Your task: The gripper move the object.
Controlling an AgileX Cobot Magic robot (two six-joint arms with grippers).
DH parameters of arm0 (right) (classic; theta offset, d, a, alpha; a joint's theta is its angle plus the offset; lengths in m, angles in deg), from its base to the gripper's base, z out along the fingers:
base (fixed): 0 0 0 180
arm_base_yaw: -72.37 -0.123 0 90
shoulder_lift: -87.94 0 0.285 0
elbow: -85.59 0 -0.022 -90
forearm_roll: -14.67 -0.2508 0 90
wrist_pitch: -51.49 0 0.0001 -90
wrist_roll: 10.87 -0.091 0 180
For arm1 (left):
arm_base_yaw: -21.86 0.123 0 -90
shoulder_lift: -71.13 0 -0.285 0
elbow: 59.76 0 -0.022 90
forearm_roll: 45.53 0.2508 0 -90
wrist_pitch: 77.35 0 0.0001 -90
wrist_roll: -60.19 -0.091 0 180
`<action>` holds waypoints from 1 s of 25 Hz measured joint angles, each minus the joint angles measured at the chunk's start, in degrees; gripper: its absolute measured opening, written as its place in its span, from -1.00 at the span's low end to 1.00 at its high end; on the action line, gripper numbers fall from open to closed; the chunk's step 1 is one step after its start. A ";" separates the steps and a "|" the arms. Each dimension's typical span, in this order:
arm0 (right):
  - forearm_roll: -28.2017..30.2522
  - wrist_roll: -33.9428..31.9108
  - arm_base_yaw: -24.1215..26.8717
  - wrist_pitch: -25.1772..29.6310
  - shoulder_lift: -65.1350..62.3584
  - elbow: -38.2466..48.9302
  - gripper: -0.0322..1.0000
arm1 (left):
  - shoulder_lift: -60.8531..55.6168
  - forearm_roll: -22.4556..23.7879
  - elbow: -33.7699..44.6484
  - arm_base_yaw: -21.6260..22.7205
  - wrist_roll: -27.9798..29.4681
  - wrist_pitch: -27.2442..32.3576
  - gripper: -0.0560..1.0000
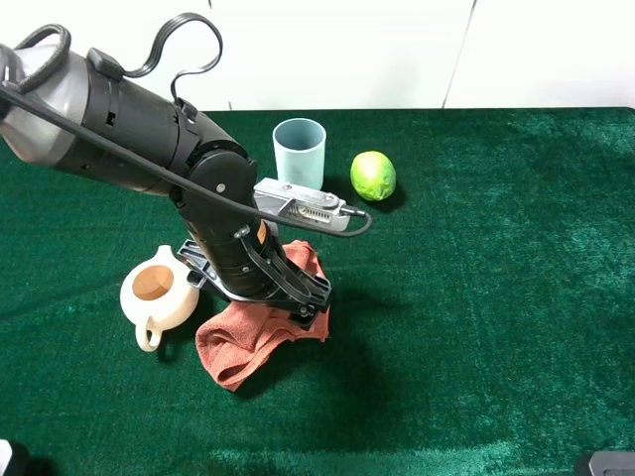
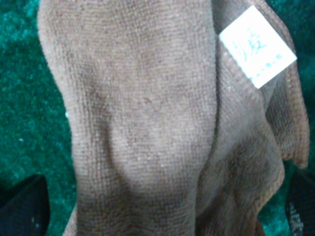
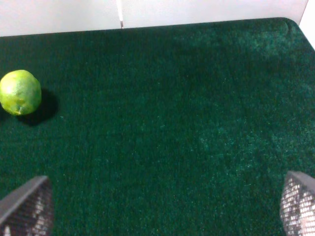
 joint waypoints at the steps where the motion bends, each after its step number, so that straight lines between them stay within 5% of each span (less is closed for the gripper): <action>1: 0.00 0.00 0.00 0.00 0.00 0.00 0.40 | 0.00 0.00 0.00 0.00 0.00 0.25 0.97; 25: 0.00 0.00 0.00 0.00 0.00 0.00 0.40 | -10.45 0.07 -9.63 0.00 -1.47 21.34 0.99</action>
